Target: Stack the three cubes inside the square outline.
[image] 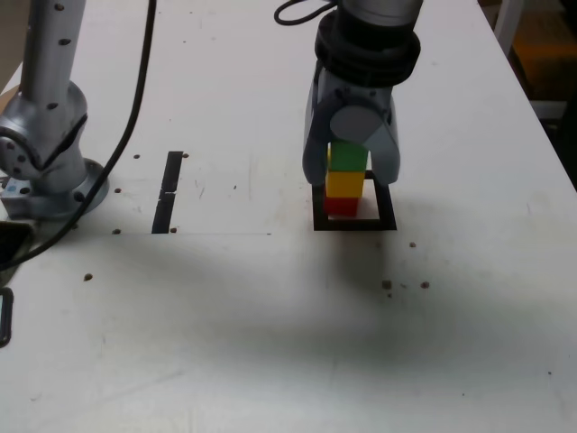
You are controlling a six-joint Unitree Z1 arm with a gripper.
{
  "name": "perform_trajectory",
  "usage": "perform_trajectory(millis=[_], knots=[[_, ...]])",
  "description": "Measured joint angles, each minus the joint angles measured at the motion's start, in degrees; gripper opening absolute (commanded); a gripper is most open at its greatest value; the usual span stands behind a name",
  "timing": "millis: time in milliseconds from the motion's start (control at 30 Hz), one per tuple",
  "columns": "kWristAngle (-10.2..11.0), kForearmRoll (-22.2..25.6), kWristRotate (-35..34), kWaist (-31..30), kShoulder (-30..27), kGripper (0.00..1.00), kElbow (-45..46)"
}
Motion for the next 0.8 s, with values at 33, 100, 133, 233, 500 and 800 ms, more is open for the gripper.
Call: perform_trajectory(millis=[33,100,133,233,500,800], knots=[[0.0,0.0,0.0,0.0,0.0,0.67,0.0],[0.0,0.0,0.0,0.0,0.1,0.69,0.0],[0.0,0.0,0.0,0.0,0.1,0.69,0.0],[0.1,0.0,0.0,0.0,0.2,0.70,0.0],[2.7,2.6,0.0,0.0,-3.2,0.71,-1.6],[7.5,8.3,-2.5,1.1,-15.6,0.71,0.3]])
